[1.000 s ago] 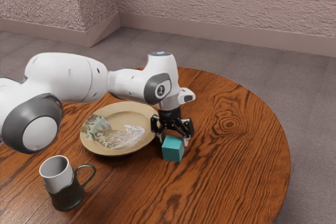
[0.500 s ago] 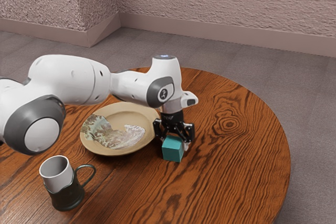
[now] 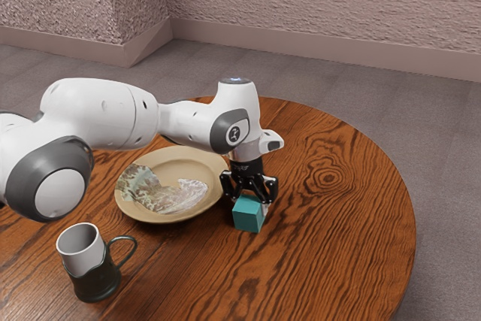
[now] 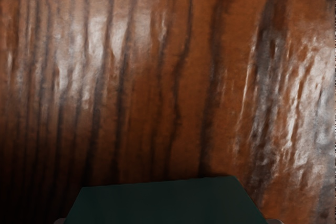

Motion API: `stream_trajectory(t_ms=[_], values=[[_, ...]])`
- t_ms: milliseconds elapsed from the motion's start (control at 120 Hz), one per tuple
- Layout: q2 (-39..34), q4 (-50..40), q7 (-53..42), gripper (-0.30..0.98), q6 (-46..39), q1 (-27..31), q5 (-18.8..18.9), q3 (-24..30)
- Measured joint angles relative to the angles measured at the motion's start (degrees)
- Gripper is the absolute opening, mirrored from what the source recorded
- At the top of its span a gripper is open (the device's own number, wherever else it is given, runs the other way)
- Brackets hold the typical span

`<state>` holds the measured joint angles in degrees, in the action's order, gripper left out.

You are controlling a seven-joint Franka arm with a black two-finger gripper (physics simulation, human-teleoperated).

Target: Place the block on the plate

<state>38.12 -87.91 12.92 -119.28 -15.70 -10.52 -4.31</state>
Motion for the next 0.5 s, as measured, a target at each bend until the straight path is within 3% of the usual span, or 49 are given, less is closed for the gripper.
stream_trajectory(t_ms=[500], values=[[-3.2, 0.9, 1.0, 0.38, 1.3, -1.0, 2.2, 0.1]])
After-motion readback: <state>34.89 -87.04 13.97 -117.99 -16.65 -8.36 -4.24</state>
